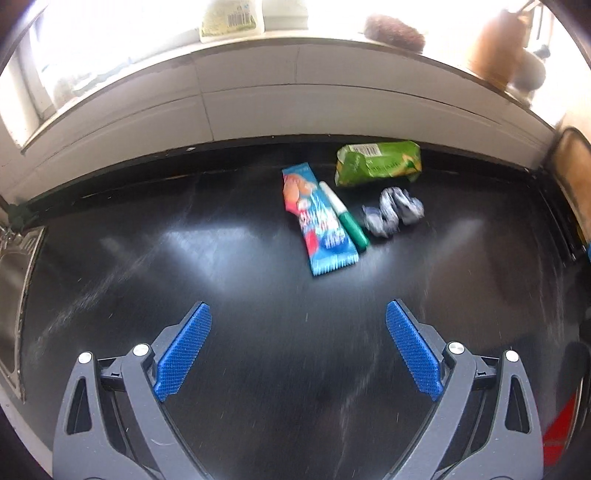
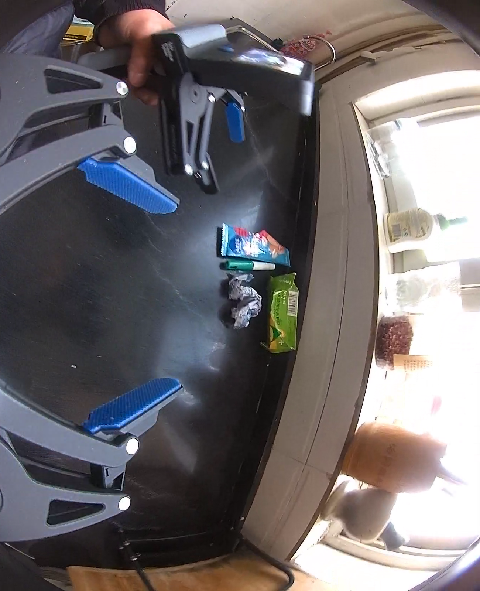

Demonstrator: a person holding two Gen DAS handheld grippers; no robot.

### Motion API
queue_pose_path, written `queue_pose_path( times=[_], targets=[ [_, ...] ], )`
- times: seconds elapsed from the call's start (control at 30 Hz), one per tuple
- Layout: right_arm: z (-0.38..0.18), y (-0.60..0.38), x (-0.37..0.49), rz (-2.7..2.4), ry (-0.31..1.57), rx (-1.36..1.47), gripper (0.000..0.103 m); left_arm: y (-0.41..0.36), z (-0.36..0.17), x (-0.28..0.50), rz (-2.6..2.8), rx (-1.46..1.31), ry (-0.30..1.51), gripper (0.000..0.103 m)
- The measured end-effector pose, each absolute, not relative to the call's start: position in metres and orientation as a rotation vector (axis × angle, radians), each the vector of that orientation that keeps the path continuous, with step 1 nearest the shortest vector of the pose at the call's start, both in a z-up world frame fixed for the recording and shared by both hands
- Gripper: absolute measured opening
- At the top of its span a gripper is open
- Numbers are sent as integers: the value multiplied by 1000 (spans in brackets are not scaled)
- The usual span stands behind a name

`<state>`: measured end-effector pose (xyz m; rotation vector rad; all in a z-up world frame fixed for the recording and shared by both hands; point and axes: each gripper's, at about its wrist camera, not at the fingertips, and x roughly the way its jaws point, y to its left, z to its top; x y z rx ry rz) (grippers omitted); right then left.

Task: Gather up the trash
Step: 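Grasp the crumpled foil ball with the right gripper while the left grasps the blue snack wrapper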

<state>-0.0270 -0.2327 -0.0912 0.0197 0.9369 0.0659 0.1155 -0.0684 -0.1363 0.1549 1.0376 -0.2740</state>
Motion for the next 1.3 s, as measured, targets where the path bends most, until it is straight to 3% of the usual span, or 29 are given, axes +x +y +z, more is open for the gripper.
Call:
queue_pose_path(
  times=[0.53,0.8,0.87,0.97,1.03,1.07,1.1,1.13,1.3],
  targets=[
    [-179,-246,95,142,1109,4,88,-97,-213,231,-214,168,1192,93],
    [-224,-233,142,172,1148,-14,88,-91,-213,243,-276,196,1125,91],
    [-229,-232,150,179,1157,-14,87,-90,-212,246,-298,208,1100,87],
    [-230,-232,156,198,1153,-9,75,-88,-210,244,-327,220,1065,76],
    [-232,-232,158,212,1164,-9,62,-86,-206,242,-345,230,1045,58],
    [-233,-231,158,223,1165,-7,58,-85,-205,242,-347,230,1042,55],
    [-233,-231,158,228,1163,-12,46,-85,-204,241,-349,231,1039,45],
    [-233,-230,157,235,1163,-16,42,-84,-202,242,-349,231,1036,33],
    [-225,-229,146,238,1155,7,37,-77,-194,239,-342,210,1050,9]
  ],
)
